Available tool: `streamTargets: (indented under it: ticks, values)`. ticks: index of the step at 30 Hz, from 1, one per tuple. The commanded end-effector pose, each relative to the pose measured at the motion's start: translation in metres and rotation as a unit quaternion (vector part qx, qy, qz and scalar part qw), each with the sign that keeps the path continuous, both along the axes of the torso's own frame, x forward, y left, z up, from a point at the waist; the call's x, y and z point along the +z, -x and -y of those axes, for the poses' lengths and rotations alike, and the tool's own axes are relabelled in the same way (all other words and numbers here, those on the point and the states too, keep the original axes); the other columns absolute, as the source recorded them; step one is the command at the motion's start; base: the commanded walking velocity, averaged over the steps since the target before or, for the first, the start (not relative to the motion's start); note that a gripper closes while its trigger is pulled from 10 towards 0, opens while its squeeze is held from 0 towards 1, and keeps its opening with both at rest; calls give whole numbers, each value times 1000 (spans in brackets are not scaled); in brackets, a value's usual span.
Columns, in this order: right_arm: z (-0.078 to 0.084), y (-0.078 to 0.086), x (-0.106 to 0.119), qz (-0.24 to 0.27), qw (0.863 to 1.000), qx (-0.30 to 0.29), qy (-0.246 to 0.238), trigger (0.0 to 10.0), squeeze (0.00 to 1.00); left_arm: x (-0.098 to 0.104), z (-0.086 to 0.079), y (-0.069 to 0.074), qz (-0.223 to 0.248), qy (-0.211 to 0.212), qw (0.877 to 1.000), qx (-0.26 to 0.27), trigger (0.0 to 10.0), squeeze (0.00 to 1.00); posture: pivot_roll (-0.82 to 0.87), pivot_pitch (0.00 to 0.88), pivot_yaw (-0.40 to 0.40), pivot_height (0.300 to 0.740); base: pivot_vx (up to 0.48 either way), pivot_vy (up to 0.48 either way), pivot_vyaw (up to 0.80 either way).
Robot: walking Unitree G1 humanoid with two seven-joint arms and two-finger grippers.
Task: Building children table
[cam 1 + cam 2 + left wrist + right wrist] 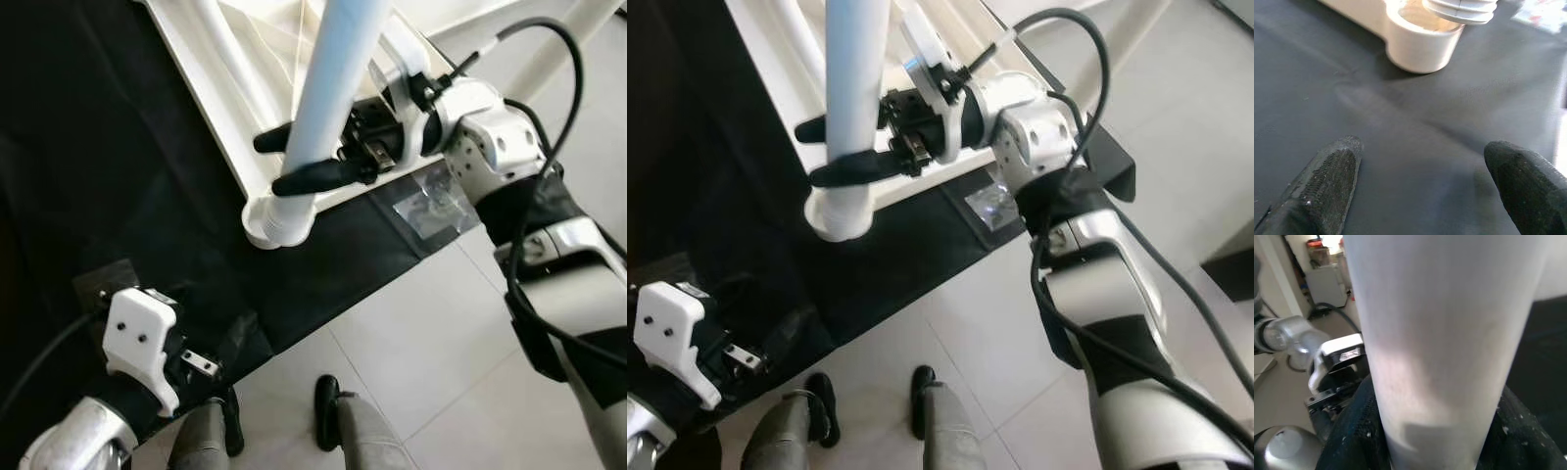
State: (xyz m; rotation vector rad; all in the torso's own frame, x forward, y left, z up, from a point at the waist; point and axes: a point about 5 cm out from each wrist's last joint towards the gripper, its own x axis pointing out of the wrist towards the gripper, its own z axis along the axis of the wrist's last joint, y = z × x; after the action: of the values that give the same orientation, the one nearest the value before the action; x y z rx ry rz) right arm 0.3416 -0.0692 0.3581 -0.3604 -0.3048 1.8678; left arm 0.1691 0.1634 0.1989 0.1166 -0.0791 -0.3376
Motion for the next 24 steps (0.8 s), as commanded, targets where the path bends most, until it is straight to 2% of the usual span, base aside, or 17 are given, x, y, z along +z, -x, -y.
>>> streamTargets:
  ticks: [1,5,6,7,8,9,10,13,15,20,22,24]
  values:
    - [-6,1,0,16,1000,7,18,10000,0,1,3,5,7,-4,1000,5,10000,0,-133,541,-152,740,0,0,0]
    - [-15,-4,-1,12,1000,-1,17,10000,0,3,4,6,15,-10,1000,17,10000,0,-135,554,-164,740,0,0,0]
    - [-27,-7,-1,12,1000,-20,8,10000,0,6,1,5,20,-11,999,41,10000,0,-137,564,-175,740,0,0,0]
    - [-27,-7,-1,12,1000,-20,8,10000,0,6,1,5,20,-11,999,41,10000,0,-137,564,-175,740,0,0,0]
    - [-38,-7,-1,18,999,-31,-1,10000,0,9,-5,3,27,-6,997,72,10000,0,-131,567,-186,740,0,0,0]
    - [-38,-7,-1,18,999,-31,-1,10000,0,9,-5,3,27,-6,997,72,10000,0,-131,567,-186,740,0,0,0]
    - [-46,-5,1,21,999,-25,-10,10000,0,11,-9,3,32,-2,994,101,10000,0,-125,567,-188,740,0,0,756]
    - [-46,-5,1,21,999,-25,-10,10000,0,11,-9,3,32,-2,994,101,10000,0,-125,567,-188,740,0,0,756]
    - [-51,-1,2,23,1000,13,8,10000,0,14,-15,6,42,5,990,138,10000,0,-120,560,-197,740,0,0,744]
    - [-50,1,2,26,999,25,23,10000,0,15,-15,7,45,6,989,143,10000,0,-121,557,-199,740,0,0,744]
    - [-46,0,-3,35,997,25,68,10000,0,18,-14,7,55,1,989,140,10000,0,-125,548,-198,740,0,0,0]
    - [-46,0,-3,35,997,25,68,10000,0,18,-14,7,55,1,989,140,10000,0,-125,548,-198,740,0,0,0]
